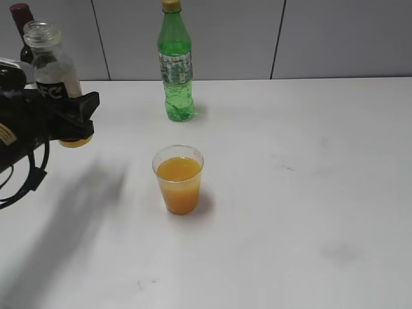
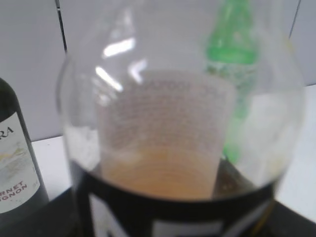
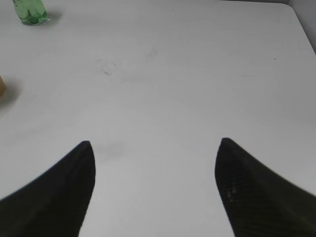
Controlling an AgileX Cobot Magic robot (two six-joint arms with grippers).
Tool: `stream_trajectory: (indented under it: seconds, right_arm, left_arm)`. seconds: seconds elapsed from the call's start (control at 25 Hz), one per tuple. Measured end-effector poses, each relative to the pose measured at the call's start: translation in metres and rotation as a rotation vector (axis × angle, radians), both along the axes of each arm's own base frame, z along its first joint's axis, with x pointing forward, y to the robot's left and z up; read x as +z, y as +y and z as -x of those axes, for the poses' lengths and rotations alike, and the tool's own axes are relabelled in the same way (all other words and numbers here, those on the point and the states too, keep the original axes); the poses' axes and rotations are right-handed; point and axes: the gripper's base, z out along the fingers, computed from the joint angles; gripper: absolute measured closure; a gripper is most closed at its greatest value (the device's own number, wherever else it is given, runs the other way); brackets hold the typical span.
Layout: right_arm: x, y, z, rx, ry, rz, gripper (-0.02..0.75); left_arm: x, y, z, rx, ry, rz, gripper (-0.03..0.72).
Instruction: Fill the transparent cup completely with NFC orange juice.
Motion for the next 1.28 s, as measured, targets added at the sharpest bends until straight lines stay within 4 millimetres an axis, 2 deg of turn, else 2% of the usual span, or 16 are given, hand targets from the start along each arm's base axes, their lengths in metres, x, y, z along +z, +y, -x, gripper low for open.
stream_trajectory:
  seconds: [0.2,0.76,1.04,1.28]
  right_arm:
    - [0.0,0.0,0.0,0.0,0.0,0.0,0.151]
    - [0.0,0.0,0.0,0.0,0.0,-0.001,0.151]
    - [0.0,0.0,0.0,0.0,0.0,-0.001,0.151]
    - [0.0,0.0,0.0,0.0,0.0,-0.001,0.151]
  left_arm:
    - [-0.008,0.013,-0.017,-0.08,0.039,0.036,0.225]
    - [-0.046,-0.001,-0.092,-0.107,0.005,0.072,0.225]
    - [-0.055,-0.013,-0.13,-0.073,0.038,0.043,0.225]
    - [-0.073,-0.014,-0.141,-0.065,0.064,0.038,0.225]
